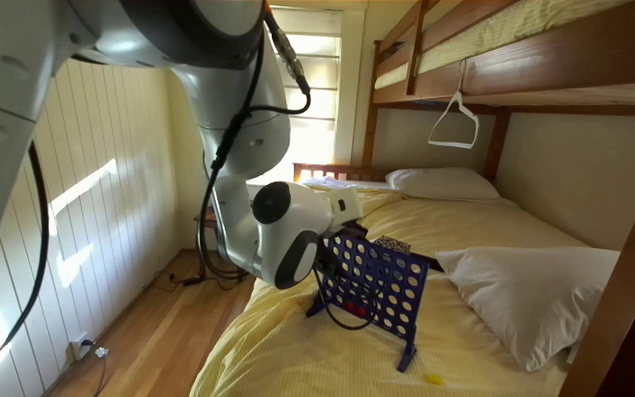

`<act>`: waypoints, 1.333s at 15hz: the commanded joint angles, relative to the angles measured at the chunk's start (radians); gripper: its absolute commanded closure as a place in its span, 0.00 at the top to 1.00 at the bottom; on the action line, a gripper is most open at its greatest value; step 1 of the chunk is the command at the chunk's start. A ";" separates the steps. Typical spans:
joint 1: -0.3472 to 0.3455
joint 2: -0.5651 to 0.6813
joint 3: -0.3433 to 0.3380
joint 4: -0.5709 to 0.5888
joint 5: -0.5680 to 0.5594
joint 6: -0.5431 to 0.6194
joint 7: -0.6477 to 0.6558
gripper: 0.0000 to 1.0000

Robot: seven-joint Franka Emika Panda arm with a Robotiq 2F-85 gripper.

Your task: Put one orange chip in the blue gameboard.

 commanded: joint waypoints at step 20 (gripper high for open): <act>0.102 0.055 -0.052 0.043 0.145 0.042 -0.087 0.09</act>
